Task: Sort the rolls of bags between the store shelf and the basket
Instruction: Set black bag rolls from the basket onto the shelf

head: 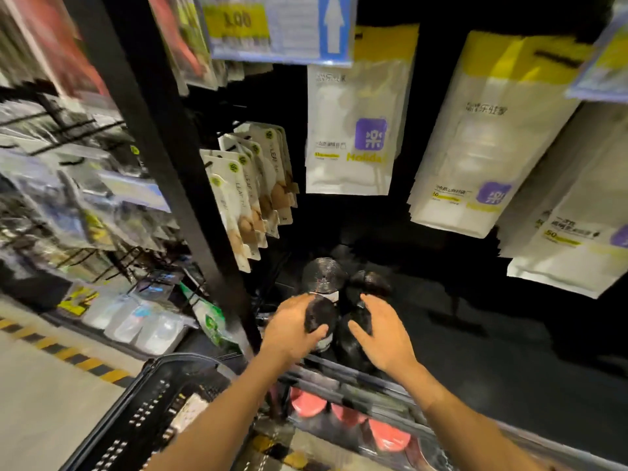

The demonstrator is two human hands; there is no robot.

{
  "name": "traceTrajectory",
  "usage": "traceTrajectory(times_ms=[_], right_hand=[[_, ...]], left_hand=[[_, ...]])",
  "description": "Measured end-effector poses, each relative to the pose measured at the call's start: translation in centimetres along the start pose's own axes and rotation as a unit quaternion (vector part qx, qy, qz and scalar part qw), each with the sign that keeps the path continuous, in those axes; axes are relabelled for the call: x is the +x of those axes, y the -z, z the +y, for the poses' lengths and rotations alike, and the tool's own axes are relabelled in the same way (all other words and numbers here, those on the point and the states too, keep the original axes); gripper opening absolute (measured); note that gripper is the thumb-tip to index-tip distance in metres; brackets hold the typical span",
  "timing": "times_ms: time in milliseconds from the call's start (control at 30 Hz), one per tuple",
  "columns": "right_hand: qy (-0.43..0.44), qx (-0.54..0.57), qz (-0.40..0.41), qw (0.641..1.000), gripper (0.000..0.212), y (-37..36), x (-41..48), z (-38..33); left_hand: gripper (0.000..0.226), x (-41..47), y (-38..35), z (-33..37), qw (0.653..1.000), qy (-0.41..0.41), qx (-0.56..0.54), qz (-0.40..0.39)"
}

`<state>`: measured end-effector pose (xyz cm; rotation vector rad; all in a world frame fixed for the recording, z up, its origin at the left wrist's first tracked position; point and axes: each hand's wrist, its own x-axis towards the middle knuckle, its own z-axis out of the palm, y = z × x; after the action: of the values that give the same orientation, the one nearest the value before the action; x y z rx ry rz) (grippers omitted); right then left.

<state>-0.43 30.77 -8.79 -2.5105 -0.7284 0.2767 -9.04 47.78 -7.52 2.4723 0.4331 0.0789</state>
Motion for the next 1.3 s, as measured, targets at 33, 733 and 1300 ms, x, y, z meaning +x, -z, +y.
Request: traceTrajectory(times_ms=[33, 733, 1300], right_hand=[[0.007, 0.006, -0.002, 1.0, 0.063, -0.1, -0.9, -0.6], [0.175, -0.041, -0.159, 0.971, 0.056, -9.6, -16.9, -15.0], [0.313, -0.1, -0.344, 0.88, 0.06, -22.4, -15.1, -26.1]], left_hand=[[0.064, -1.1, 0.1, 0.0, 1.0, -0.009, 0.009, 0.004], [0.062, -29.1, 4.5, -11.9, 0.974, 0.218, 0.02, 0.061], [0.064, -38.6, 5.2, -21.7, 0.876, 0.455, -0.063, 0.15]])
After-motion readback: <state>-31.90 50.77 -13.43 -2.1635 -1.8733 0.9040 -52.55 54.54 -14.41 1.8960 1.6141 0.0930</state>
